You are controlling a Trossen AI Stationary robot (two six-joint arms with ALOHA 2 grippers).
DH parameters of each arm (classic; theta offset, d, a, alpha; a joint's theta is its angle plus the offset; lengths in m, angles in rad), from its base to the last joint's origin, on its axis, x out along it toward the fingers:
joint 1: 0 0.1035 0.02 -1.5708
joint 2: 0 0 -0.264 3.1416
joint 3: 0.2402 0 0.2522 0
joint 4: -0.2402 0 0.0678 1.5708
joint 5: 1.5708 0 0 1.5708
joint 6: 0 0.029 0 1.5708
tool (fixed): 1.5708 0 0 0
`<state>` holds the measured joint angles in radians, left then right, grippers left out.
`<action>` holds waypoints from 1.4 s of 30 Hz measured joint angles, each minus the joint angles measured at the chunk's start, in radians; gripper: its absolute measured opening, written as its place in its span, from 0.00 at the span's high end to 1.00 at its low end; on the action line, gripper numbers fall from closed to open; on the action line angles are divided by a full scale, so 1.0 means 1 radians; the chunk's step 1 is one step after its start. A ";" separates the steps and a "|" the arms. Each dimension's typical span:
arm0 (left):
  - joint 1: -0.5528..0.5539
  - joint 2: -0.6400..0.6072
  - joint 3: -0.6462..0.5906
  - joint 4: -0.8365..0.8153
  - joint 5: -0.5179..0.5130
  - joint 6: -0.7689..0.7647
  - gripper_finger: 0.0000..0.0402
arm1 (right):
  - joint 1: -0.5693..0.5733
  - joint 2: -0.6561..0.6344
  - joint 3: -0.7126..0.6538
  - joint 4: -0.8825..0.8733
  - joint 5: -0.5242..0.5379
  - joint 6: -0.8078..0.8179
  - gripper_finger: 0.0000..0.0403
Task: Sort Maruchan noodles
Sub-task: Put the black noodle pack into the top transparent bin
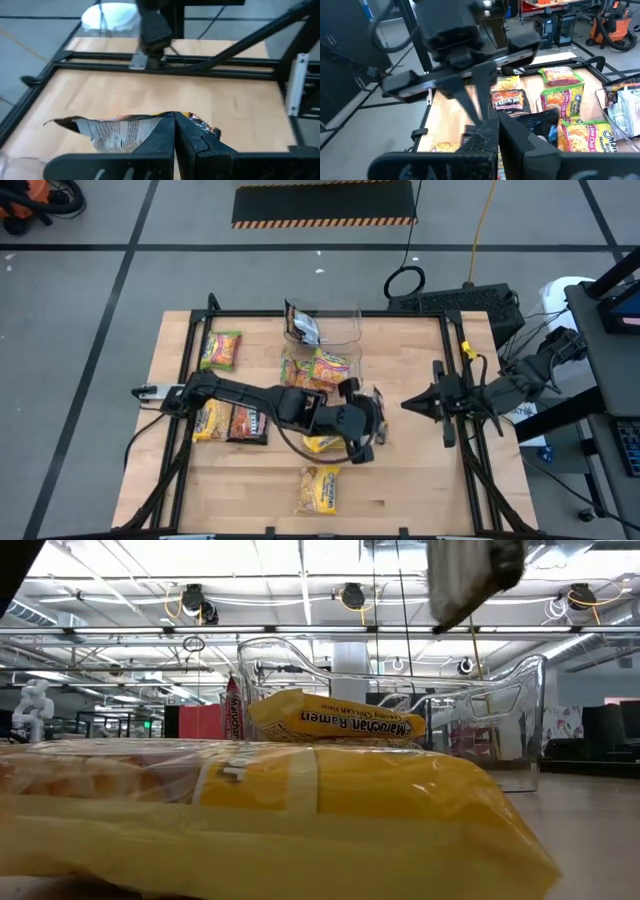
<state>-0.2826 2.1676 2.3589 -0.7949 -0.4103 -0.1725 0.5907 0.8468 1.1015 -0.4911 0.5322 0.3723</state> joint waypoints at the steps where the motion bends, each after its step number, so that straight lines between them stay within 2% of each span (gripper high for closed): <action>1: 0.005 -0.009 -0.001 -0.018 -0.004 0.003 1.00 | 0.000 -0.002 0.000 0.000 0.000 -0.004 1.00; 11: 0.079 -0.098 -0.003 -0.168 -0.089 0.040 1.00 | 0.000 -0.010 0.000 -0.008 0.026 -0.036 1.00; 22: 0.220 -0.191 -0.003 -0.283 -0.084 0.142 1.00 | 0.000 -0.011 0.000 -0.007 0.026 -0.044 1.00; 27: 0.294 -0.210 -0.003 -0.316 -0.030 0.200 1.00 | 0.000 -0.011 0.000 0.002 0.026 -0.044 1.00; 37: 0.473 -0.207 -0.003 -0.400 0.130 0.401 1.00 | 0.000 -0.006 0.000 0.005 0.148 -0.044 1.00; 42: 0.588 -0.207 -0.003 -0.426 0.203 0.462 1.00 | 0.000 0.014 0.000 0.009 0.155 -0.044 1.00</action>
<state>0.3050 1.9602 2.3554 -1.2208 -0.2076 0.2890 0.5903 0.8609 1.1015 -0.4826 0.6872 0.3279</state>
